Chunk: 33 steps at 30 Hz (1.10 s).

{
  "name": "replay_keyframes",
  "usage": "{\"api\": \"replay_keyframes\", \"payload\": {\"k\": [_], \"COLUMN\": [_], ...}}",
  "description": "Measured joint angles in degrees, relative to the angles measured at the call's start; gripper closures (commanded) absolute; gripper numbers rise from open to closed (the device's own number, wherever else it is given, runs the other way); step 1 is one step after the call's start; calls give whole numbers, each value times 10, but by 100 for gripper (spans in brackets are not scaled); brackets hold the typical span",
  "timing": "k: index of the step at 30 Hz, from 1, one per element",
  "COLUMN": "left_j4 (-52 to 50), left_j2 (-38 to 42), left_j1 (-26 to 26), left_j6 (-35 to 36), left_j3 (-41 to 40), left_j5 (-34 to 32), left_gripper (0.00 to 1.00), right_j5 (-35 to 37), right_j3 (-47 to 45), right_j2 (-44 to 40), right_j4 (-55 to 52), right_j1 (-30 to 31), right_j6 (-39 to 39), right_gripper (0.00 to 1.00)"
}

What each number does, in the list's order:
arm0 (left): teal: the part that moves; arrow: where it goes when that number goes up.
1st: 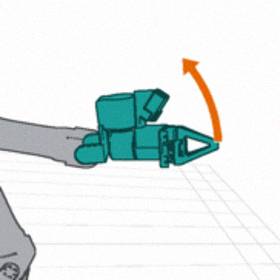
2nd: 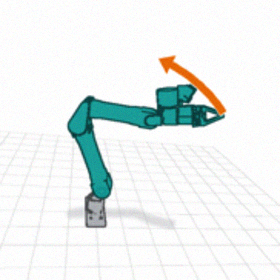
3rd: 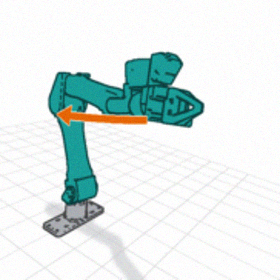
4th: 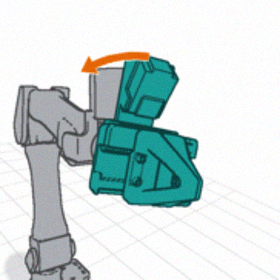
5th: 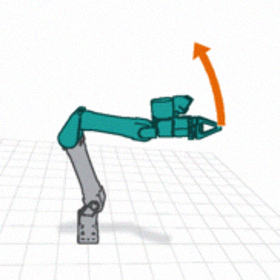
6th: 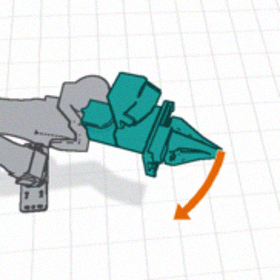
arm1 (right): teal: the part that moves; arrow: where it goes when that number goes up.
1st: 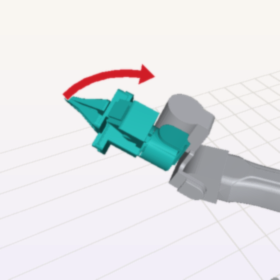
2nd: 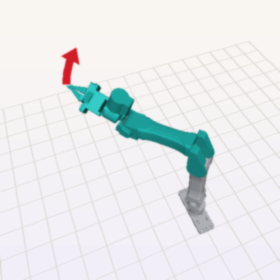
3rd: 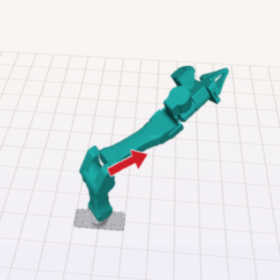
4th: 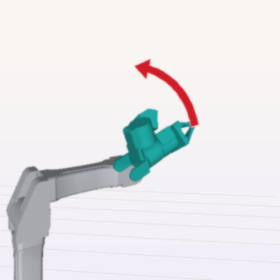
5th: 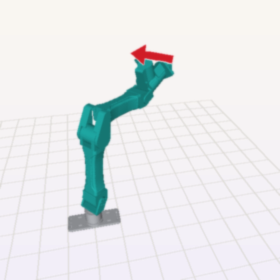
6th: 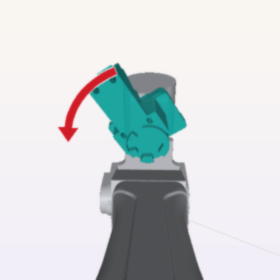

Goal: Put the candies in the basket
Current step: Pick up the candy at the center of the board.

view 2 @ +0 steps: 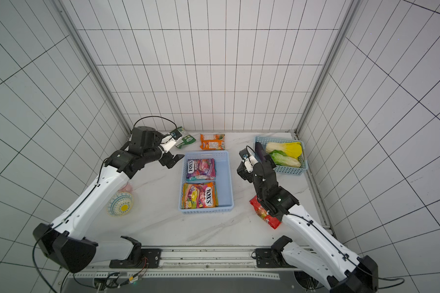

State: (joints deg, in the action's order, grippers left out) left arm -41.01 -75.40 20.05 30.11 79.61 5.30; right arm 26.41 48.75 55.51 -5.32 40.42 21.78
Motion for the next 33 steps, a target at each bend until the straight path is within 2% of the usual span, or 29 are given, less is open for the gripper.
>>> {"api": "replay_keyframes", "payload": {"k": [7,14,23,30,33], "left_j4": [16,39,55,69,70], "left_j2": [28,58,67,68,68], "left_j1": [-80,-166,-168,-163,-161], "left_j6": [-152,-255,-291,-297,-297], "left_j3": [-18,-83,-113,-114,-114], "left_j5": [13,38,57,57,53], "left_gripper": [2,2,2,2,2], "right_j5": [-35,-85,-186,-261,-299], "right_j3": [147,255,390,548,623], "right_j2": [131,252,424,568,636], "right_j4": [-71,-120,-173,-217,-230], "right_j1": [-22,-56,-126,-154,-164], "right_j6": [-85,-171,-277,-328,-354], "right_gripper": [1,1,9,10,14]}}
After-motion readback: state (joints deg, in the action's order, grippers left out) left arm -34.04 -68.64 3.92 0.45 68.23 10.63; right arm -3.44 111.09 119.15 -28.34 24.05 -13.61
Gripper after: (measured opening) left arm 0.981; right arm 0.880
